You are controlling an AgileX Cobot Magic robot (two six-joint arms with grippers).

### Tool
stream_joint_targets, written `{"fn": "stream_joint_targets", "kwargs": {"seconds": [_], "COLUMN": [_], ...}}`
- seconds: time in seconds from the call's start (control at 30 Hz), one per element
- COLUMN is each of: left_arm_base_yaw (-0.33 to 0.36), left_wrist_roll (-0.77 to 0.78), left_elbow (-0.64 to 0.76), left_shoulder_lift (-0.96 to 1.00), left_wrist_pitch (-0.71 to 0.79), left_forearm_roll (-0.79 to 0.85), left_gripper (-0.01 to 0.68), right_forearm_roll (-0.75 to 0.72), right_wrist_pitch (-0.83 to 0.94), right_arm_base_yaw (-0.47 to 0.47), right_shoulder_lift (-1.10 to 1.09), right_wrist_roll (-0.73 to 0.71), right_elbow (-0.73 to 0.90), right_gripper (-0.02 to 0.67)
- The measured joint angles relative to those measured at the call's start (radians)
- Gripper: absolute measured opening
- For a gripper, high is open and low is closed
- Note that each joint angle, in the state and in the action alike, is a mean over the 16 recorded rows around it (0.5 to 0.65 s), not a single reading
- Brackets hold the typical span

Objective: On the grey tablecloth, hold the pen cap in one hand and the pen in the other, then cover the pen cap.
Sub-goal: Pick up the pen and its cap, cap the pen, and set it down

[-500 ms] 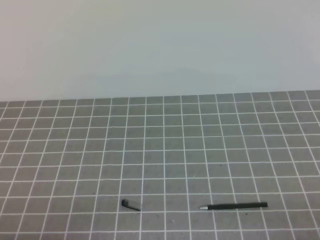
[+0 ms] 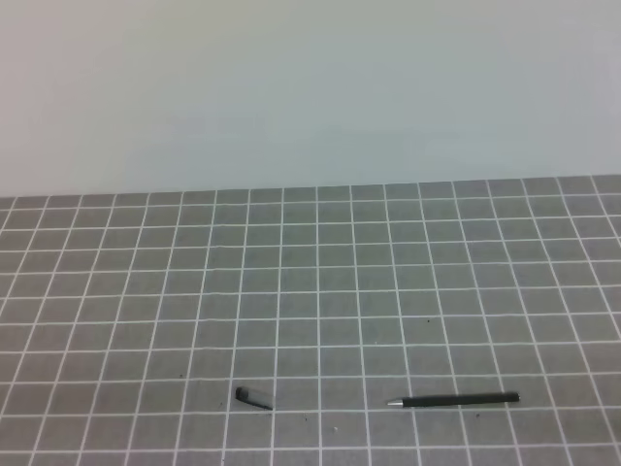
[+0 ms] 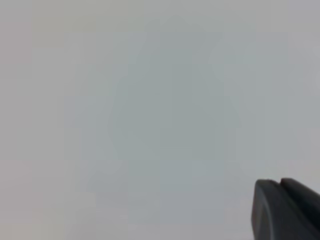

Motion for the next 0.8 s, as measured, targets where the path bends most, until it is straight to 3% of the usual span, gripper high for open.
{"fn": "stream_joint_targets", "kwargs": {"seconds": [0.3,0.8], "left_arm_base_yaw": [0.0,0.0], "left_wrist_roll": [0.0,-0.008], "left_elbow": [0.0,-0.001], "left_shoulder_lift": [0.0,0.0], "left_wrist_pitch": [-0.198,-0.192], "left_forearm_roll": [0.001,-0.026], "left_gripper": [0.0,0.0], "right_forearm_roll": [0.0,0.011], "right_wrist_pitch": [-0.191,-0.237], "right_arm_base_yaw": [0.0,0.0], "right_shoulder_lift": [0.001,0.001], "right_wrist_roll": [0.0,-0.007], "right_elbow": [0.0,0.0], "right_gripper": [0.004,0.004]}}
